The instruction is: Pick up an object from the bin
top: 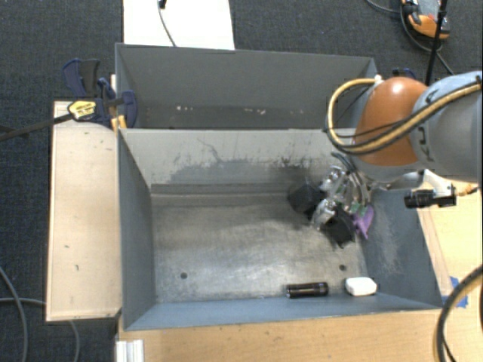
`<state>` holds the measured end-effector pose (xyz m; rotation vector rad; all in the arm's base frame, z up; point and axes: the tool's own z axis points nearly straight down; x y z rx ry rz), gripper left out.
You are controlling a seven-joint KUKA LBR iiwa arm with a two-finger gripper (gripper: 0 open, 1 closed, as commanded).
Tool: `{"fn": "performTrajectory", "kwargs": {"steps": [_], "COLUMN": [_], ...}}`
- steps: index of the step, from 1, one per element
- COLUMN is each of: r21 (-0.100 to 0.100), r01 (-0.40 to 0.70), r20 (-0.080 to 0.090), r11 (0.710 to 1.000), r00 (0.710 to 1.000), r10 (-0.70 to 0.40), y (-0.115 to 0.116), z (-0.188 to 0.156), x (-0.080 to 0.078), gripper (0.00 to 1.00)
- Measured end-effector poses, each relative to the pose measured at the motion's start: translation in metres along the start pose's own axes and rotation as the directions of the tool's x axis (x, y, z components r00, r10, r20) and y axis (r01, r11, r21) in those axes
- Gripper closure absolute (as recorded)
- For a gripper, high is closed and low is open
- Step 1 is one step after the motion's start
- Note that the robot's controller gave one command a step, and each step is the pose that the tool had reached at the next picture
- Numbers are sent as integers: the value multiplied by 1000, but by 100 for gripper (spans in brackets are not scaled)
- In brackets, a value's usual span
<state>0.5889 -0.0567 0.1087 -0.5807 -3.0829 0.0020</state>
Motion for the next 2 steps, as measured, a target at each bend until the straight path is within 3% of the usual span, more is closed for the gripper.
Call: {"fn": "performTrajectory", "kwargs": {"steps": [2], "r21": [-2], "r01": [1], "r20": [6], "r11": [1000], "r00": [1000], "r10": [-1], "y": [0], "z": [-15], "x": [-1], "gripper": [100]}}
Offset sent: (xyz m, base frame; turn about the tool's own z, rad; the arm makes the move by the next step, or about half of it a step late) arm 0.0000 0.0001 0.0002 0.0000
